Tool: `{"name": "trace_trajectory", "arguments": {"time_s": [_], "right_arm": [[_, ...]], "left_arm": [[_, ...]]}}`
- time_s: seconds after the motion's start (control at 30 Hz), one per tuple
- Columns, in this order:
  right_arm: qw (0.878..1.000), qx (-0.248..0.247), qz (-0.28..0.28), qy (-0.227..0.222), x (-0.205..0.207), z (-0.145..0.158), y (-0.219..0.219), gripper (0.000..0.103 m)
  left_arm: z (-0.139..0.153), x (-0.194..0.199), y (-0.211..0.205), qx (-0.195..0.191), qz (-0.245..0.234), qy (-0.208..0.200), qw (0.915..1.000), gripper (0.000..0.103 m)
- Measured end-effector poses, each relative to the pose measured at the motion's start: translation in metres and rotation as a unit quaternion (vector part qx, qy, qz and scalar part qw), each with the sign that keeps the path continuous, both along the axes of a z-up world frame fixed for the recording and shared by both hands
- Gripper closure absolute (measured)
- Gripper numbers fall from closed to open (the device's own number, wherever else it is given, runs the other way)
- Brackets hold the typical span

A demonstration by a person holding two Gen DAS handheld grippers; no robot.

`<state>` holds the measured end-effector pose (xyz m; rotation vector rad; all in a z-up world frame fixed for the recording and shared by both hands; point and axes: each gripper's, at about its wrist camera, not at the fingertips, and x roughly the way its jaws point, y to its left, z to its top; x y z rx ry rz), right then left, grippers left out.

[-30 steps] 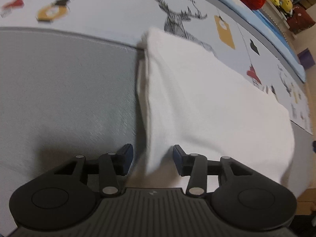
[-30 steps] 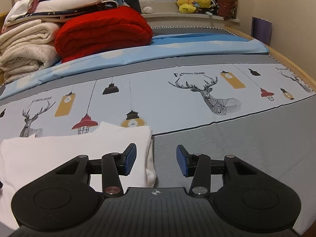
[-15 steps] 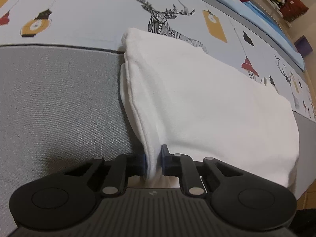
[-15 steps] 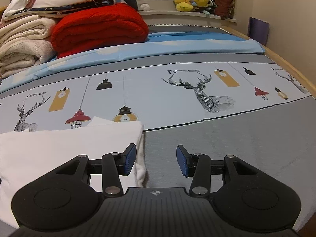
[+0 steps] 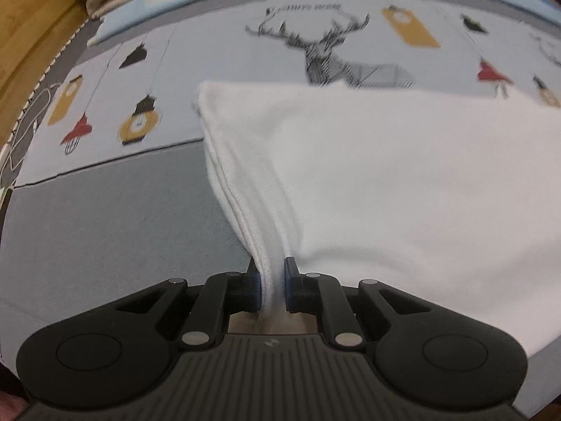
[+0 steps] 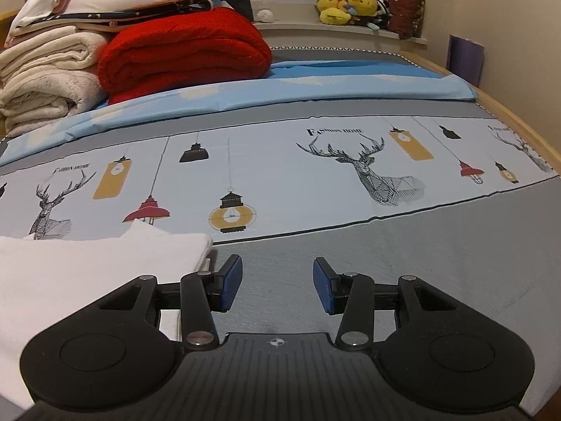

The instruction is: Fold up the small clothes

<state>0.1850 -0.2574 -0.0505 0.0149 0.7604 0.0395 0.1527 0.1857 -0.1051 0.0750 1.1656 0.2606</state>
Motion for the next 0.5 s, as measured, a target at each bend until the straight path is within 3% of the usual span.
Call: {"name": "trace_trajectory", "arguments": {"time_s": [0.17,0.3,0.4,0.5], "right_arm": [[1.000,0.007,-0.005,0.000,0.002,0.001,-0.002,0.057],[1.000,0.015,-0.004,-0.002,0.004,0.002,0.000,0.057],[1.000,0.012,0.003,-0.002,0.006,0.001,0.003,0.057],[1.000,0.016,0.003,-0.001,0.008,0.000,0.004,0.057]], "left_arm": [[0.025,0.005,-0.014,-0.118,0.009,-0.058,0.9913,0.091],[0.047,0.011,-0.043,-0.209,-0.008,-0.098,0.9729,0.091],[0.057,0.017,-0.068,-0.289,-0.027,-0.111,0.9505,0.091],[0.058,0.027,-0.100,-0.310,-0.050,-0.105,0.9437,0.091]]}}
